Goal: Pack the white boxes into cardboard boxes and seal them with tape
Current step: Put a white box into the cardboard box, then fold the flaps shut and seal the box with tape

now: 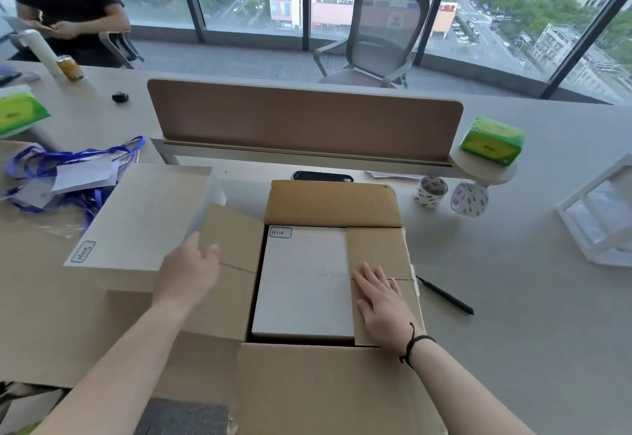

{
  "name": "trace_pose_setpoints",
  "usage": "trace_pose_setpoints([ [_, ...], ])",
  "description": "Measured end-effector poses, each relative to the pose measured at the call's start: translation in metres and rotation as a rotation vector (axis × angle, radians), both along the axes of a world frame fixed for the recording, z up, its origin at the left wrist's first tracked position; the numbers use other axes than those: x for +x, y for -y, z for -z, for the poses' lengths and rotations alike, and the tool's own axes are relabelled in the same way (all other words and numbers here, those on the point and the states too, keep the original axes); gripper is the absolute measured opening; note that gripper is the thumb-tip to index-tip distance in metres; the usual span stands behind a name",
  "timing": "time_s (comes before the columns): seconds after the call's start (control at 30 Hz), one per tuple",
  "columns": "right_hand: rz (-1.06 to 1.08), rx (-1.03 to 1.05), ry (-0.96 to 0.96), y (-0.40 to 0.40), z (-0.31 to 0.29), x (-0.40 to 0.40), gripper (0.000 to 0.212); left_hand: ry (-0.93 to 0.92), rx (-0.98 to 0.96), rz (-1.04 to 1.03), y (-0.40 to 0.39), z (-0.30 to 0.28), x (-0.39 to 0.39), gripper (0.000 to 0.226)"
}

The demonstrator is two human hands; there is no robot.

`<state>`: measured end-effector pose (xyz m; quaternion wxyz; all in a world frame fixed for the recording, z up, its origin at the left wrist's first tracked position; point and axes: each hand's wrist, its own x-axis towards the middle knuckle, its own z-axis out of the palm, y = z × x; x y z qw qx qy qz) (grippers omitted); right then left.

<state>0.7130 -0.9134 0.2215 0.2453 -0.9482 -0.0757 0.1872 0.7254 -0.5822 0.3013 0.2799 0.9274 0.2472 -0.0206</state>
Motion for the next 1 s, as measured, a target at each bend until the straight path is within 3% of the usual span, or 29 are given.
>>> trace_pose_setpoints([
  [0.1,0.008,-0.016,0.017,-0.001,0.002,-0.002,0.058,0.131,0.020,0.170,0.035,-0.034,-0.012,0.035],
  [0.17,0.008,-0.017,0.022,-0.001,0.002,-0.002,0.058,0.148,-0.074,0.307,0.064,-0.036,-0.020,0.039],
  [0.27,-0.004,-0.023,0.020,-0.001,0.002,-0.003,0.057,0.008,-0.081,0.476,0.091,-0.006,-0.021,0.051],
  [0.37,-0.007,-0.032,0.021,0.000,0.002,-0.003,0.057,-0.201,0.111,0.649,0.090,0.036,-0.022,0.057],
  [0.43,-0.009,-0.043,0.024,0.000,0.001,-0.005,0.057,-0.237,0.246,0.723,0.084,0.055,-0.025,0.055],
  [0.73,-0.010,-0.057,0.026,0.001,0.001,-0.008,0.057,-0.258,0.356,0.733,0.080,0.059,-0.025,0.053],
  [1.0,0.047,0.150,0.008,0.040,-0.019,-0.017,0.047,-0.204,0.112,0.681,0.042,0.056,-0.035,0.051],
])
